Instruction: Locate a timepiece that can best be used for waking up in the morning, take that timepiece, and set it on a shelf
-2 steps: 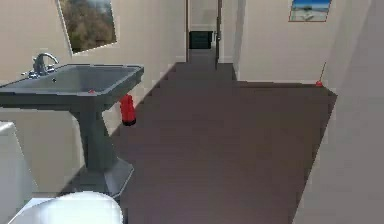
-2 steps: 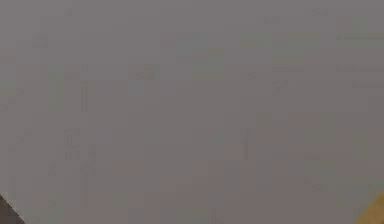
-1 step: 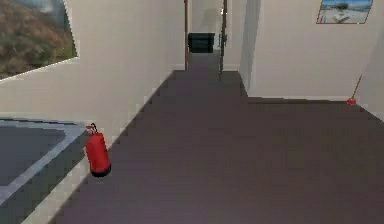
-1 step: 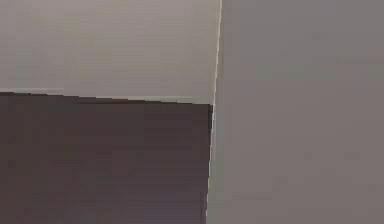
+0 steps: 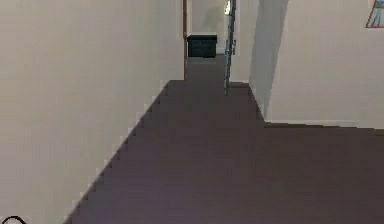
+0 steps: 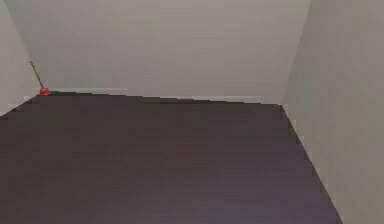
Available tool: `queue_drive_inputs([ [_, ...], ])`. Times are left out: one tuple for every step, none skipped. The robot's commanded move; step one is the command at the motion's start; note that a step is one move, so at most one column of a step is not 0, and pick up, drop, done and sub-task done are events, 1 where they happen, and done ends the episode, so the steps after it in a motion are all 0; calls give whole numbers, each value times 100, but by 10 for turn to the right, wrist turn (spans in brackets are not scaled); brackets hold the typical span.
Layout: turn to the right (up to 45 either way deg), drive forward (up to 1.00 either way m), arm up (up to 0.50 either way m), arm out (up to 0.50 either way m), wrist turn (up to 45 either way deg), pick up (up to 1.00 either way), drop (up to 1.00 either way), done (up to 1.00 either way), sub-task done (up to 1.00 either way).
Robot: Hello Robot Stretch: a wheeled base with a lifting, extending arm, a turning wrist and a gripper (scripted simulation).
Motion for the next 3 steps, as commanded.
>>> queue_drive_inputs([
  [30, 0, 0, 0, 0, 0, 0, 0, 0],
  [0, 100, 0, 0, 0, 0, 0, 0, 0],
  [0, 100, 0, 0, 0, 0, 0, 0, 0],
])
